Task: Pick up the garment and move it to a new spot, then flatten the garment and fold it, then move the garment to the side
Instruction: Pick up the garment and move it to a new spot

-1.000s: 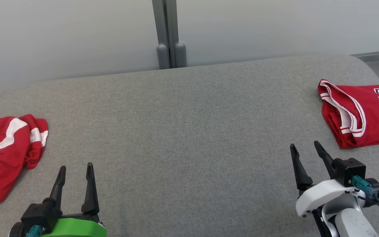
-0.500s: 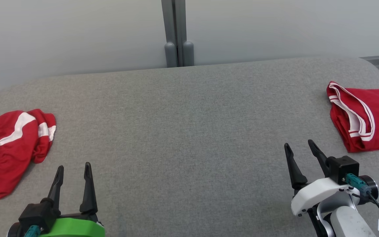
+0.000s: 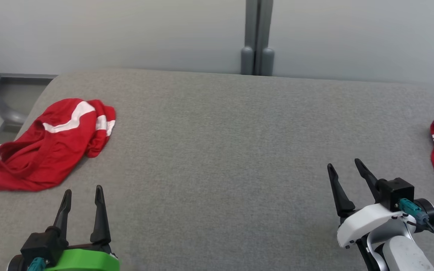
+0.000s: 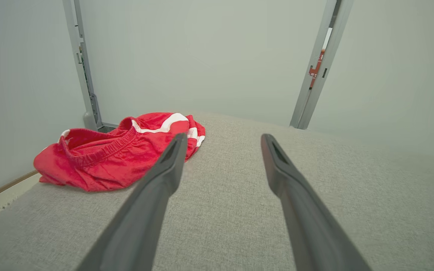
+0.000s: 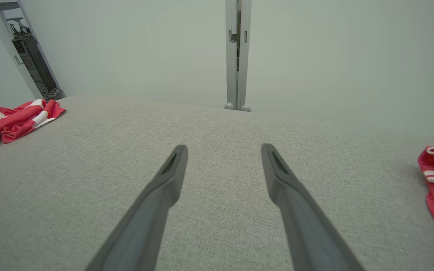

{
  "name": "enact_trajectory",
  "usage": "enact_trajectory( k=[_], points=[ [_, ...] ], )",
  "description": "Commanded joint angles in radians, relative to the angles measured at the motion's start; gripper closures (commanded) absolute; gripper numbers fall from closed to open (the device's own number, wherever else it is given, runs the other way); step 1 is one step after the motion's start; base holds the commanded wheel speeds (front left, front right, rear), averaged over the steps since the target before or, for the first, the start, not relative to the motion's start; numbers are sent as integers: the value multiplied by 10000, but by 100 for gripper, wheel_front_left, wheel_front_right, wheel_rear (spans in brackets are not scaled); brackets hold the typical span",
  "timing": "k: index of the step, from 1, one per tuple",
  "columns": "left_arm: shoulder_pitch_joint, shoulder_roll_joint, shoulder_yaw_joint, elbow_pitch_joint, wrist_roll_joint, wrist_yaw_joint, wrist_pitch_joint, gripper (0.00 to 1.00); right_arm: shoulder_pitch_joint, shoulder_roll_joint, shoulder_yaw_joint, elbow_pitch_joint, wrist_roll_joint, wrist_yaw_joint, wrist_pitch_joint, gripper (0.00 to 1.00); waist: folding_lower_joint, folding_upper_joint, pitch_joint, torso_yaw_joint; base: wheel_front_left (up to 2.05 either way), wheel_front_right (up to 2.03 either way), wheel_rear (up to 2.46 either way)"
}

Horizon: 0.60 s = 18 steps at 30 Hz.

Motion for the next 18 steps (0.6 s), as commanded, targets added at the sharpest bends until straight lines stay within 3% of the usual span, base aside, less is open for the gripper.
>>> enact_trajectory(
  k=[1, 9, 18],
  points=[
    [16, 19, -6, -19, 46, -14, -1, 0, 114, -80, -33, -60, -47, -17, 48, 0, 0, 0, 36, 1023, 0, 0, 0],
    [286, 19, 129, -109, 122, 29, -1, 0, 96, -11, 64, -170, -6, -15, 132, 0, 0, 0, -15, 2179, 0, 0, 0],
    [450, 18, -15, -289, 118, 172, -1, 0, 125, -32, 145, -148, 53, -15, 136, 0, 0, 0, -18, 2884, 0, 0, 0]
  ],
)
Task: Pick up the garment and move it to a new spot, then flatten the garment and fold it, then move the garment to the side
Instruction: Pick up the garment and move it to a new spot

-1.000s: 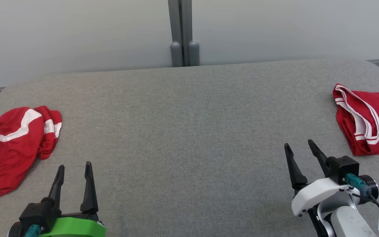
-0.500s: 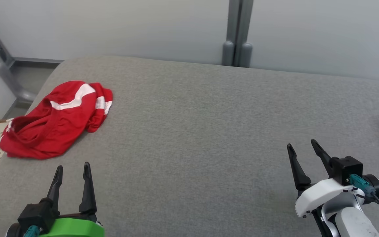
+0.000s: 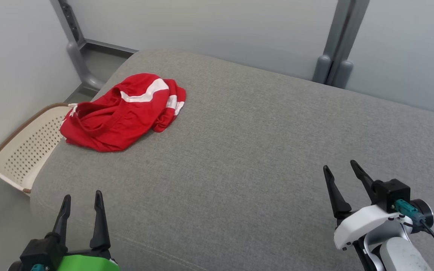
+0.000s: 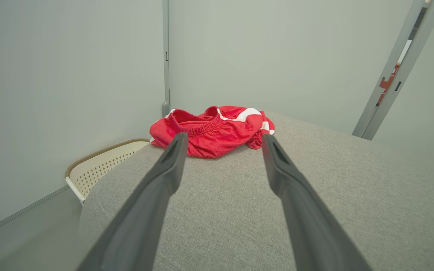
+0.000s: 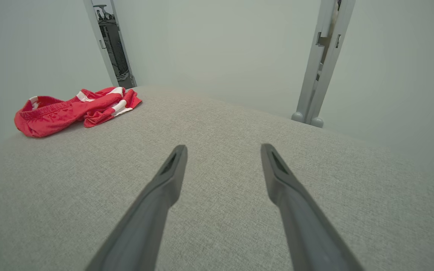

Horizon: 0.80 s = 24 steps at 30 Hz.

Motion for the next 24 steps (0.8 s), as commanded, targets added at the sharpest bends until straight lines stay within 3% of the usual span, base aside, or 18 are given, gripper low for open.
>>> enact_trajectory(
  k=[1, 16, 24],
  points=[
    [128, 18, 48, -11, 114, 46, -1, 0, 58, -57, -26, -17, 38, -15, 15, 0, 0, 0, -12, 303, 0, 0, 0],
    [-292, 18, -32, 288, -223, 63, -1, 0, 30, -173, 61, -214, 59, -15, 189, 0, 0, 0, 290, 406, 0, 0, 0],
    [-2427, 214, 172, 2734, -631, 28, 93, 0, -490, -499, 370, -667, 20, -15, 531, 0, 0, 0, 1100, -134, 0, 0, 0]
  ],
)
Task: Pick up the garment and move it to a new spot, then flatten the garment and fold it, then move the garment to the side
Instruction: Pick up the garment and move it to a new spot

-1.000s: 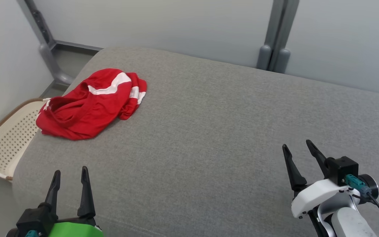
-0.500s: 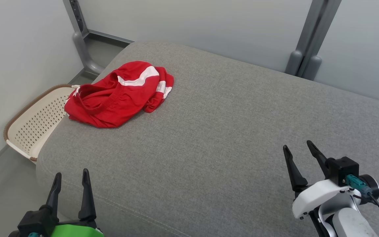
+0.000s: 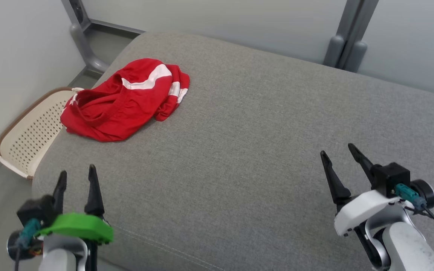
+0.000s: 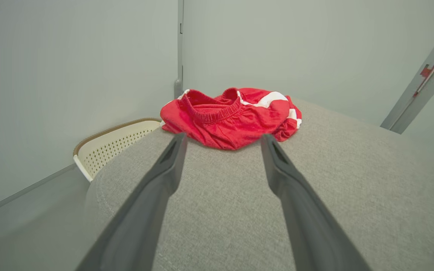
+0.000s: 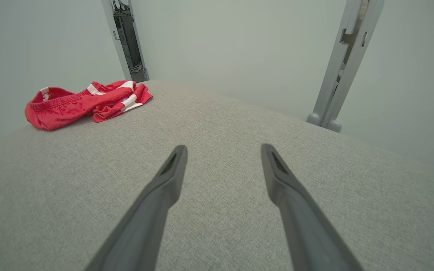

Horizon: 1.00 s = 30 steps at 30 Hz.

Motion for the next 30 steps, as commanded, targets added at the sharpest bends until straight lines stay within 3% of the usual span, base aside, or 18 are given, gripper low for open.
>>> enact_trajectory(
  k=[1, 9, 16, 24, 30],
  points=[
    [-614, 113, 82, 363, -78, 66, 115, 0, -217, -125, 75, -126, -13, -15, 88, 0, 0, 0, 545, -441, 0, 0, 0],
    [-3517, 903, 781, 2776, -777, 312, 1068, 0, -1339, -511, 913, -651, -44, -15, 538, 0, 0, 0, 1963, -1895, 0, 0, 0],
    [-5665, 1621, 1349, 3997, -1349, 626, 2173, 0, -2208, -986, 1283, -1584, -165, -15, 945, 0, 0, 0, 3693, -2890, 0, 0, 0],
    [-7145, 2499, 1588, 4802, -1752, 586, 3189, 0, -2622, -1333, 983, -3215, -425, -15, 1382, 0, 0, 0, 5405, -3471, 0, 0, 0],
    [-7686, 2909, 1745, 5596, -1944, 967, 4219, 0, -2380, -1428, 897, -3913, -539, -15, 1606, 0, 0, 0, 5996, -3711, 0, 0, 0]
  ],
)
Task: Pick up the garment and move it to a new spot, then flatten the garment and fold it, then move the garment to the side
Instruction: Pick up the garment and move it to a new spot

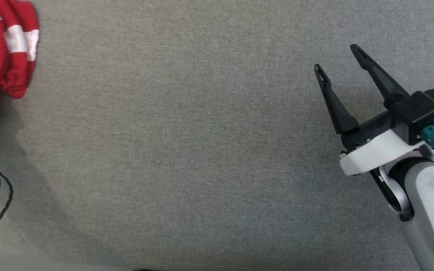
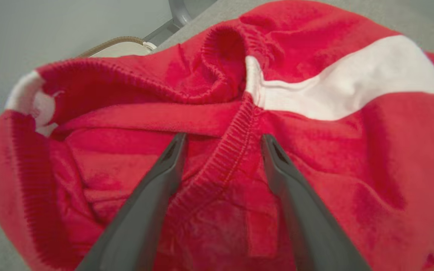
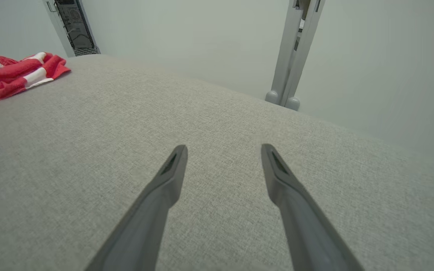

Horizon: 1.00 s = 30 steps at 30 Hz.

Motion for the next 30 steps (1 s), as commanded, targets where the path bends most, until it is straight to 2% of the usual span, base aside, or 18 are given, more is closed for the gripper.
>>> enact_trajectory(
  k=[1, 6, 7, 8, 11, 17, 21, 26, 30],
  points=[
    [-217, 73, 13, 130, -23, 116, 179, 0, 112, -8, -60, -113, -72, -15, 34, 0, -1, 0, 1007, -781, 0, 0, 0],
    [53, -165, -89, 664, -82, 348, 769, 0, 259, 96, -164, -115, -64, -15, -51, 0, -1, 0, 919, -832, 0, 0, 0],
    [112, -221, -114, 701, -98, 336, 815, 59, 285, 128, -168, -60, -66, -15, -87, 0, -1, 0, 845, -835, 0, 0, 0],
    [191, -277, -162, 690, -87, 282, 819, 100, 317, 157, -182, 11, -55, -15, -133, 0, -1, 0, 739, -828, 0, 0, 0],
    [338, -160, -195, 409, -59, 147, 498, 100, 358, 271, -153, 274, 43, -15, -339, 0, -1, 0, 298, -787, 0, 0, 0],
    [386, 954, -458, -744, 431, 56, 109, 100, 313, 619, 270, 1148, 330, -15, -924, 0, -1, 0, -988, -970, 0, 0, 0],
    [523, 1362, -613, -1790, 672, -71, 101, 100, 475, 924, 457, 1883, 573, -15, -1385, 0, -1, 0, -2032, -1162, 0, 0, 0],
    [526, 1462, -1080, -3366, 902, -288, 661, 100, 838, 1279, 516, 2725, 817, -15, -1834, 0, -1, 0, -3303, -1411, 0, 0, 0],
    [521, 1127, -1545, -4858, 859, -452, 1224, 100, 1173, 1496, 506, 3165, 927, -15, -2092, 0, -1, 0, -4112, -1703, 0, 0, 0]
  ],
)
